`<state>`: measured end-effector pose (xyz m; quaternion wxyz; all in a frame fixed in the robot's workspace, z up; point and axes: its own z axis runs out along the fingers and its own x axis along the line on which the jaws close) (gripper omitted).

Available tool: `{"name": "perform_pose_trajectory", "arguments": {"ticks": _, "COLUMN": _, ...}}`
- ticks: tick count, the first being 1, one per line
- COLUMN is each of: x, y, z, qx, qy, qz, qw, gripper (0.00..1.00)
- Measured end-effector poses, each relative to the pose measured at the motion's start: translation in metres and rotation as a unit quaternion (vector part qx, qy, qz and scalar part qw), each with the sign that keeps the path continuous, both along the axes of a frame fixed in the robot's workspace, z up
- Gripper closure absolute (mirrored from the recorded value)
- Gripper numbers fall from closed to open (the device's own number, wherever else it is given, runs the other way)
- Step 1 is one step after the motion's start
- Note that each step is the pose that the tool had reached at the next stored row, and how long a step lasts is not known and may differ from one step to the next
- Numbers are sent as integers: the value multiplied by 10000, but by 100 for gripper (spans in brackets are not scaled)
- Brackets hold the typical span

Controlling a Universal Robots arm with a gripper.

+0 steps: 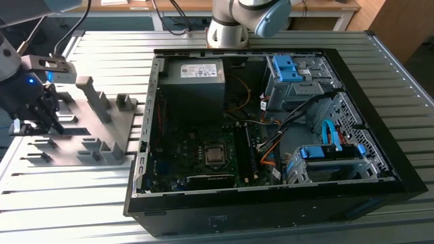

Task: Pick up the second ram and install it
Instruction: 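Pick up the second ram and move it above second insertion slot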

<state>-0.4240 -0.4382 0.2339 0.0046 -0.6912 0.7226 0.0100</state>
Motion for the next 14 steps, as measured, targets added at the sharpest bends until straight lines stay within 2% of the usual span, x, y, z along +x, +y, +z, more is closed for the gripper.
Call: {"name": "perform_pose_trajectory", "arguments": {"ticks": 14, "x": 0, "y": 0, "z": 202, "qx": 1, "qy": 0, "qz": 0, "qw": 10000, "gripper": 86}}
